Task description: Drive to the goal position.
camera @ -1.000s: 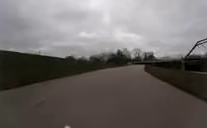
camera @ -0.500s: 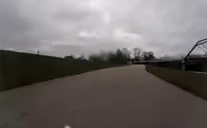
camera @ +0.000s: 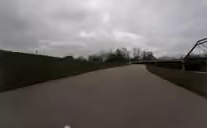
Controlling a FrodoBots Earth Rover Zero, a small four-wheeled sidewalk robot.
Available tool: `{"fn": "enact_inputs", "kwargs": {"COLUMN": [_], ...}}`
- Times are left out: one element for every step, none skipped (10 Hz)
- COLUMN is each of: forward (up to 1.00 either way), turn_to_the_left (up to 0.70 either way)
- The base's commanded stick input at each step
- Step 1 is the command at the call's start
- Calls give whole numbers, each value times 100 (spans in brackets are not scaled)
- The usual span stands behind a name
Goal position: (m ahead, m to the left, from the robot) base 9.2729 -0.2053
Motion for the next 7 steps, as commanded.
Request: {"fn": "enact_inputs", "kwargs": {"forward": [100, 100, 100, 100, 100, 100, 100], "turn_to_the_left": [-39, -40, -38, 0, 0, 0, 0]}}
